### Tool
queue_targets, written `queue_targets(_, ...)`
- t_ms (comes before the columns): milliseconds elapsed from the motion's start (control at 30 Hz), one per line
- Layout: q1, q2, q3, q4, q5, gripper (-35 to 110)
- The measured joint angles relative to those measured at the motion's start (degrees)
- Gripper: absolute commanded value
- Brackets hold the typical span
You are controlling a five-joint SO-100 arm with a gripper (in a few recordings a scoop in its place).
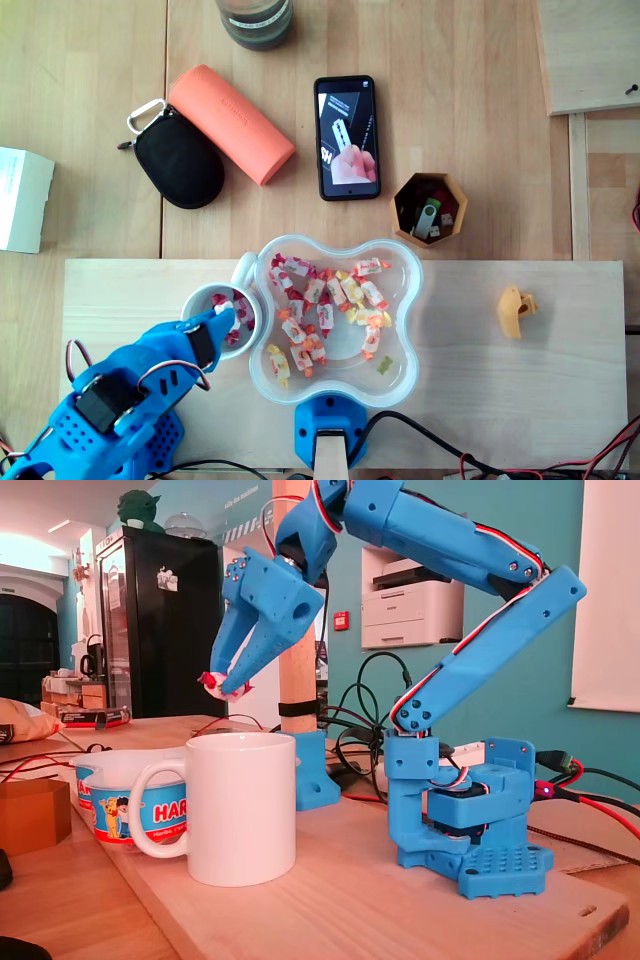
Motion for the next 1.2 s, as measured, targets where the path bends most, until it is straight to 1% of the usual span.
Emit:
queue_targets(100, 0.0, 0.9, 0.1, 0.1, 0.1, 7)
queue_targets(267, 0.0, 1.1, 0.1, 0.1, -0.1, 12)
queue_targets(433, 0.0, 1.1, 3.1, -0.1, 0.7, 12)
queue_targets(933, 0.0, 2.1, 3.1, -0.4, 1.0, 13)
queue_targets(1133, -0.2, 3.1, -0.3, -0.4, 1.0, 12)
queue_targets(1200, -2.8, 6.0, -0.4, -0.4, 1.1, 12)
